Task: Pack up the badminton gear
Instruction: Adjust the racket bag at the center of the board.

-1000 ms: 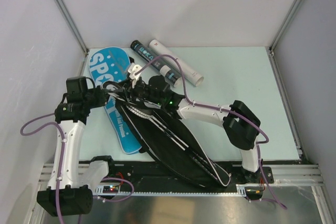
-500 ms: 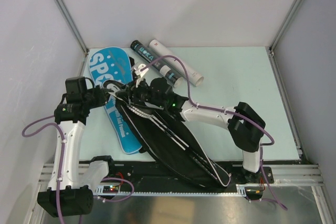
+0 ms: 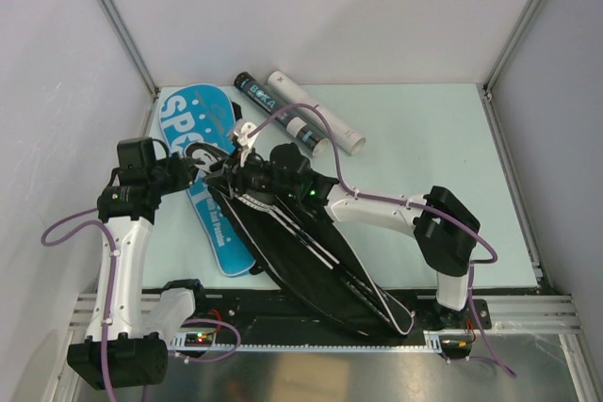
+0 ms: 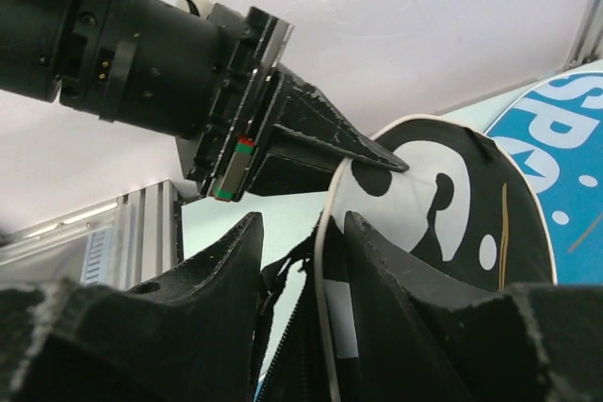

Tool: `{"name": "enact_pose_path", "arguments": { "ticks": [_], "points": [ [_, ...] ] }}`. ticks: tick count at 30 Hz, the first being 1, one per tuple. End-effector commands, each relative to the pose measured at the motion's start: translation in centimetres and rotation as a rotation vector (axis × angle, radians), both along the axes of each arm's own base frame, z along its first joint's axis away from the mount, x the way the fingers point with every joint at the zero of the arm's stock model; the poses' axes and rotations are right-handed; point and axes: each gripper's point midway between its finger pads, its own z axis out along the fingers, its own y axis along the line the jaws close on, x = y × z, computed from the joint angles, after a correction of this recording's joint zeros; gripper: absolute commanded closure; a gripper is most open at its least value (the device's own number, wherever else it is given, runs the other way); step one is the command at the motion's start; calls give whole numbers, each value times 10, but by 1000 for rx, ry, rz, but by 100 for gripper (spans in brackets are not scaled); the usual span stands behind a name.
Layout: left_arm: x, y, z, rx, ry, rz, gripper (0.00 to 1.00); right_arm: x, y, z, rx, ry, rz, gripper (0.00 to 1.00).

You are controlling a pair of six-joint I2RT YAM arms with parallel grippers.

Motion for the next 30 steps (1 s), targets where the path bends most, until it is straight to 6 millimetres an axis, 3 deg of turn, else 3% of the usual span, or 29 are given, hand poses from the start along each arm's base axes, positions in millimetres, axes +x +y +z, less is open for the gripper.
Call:
{"name": "enact_pose_path", "arguments": {
  "ticks": [1, 4, 7, 10, 15, 23, 30],
  "points": [
    [-16, -32, 4, -141, 36, -106, 100, -13, -2, 23, 30, -74, 19, 57],
    [-16, -32, 3, -141, 40, -109, 100, -6, -3, 19, 19, -78, -27, 63],
    [-16, -32, 3, -139, 40, -107, 100, 3, -7, 16, 14, -79, -84, 88],
    [-15, -29, 3, -129, 36, -97, 100, 8, -11, 18, 19, -82, -135, 99],
    [-13, -21, 3, -104, 33, -51, 100, 11, -23, 20, 28, -86, -198, 100],
    [-2, -1, -6, -50, 73, 16, 100, -22, -39, 20, 20, -138, -92, 100],
    [2, 7, -16, -17, 117, 40, 100, -32, -50, 11, -10, -152, -70, 99]
  ]
}}
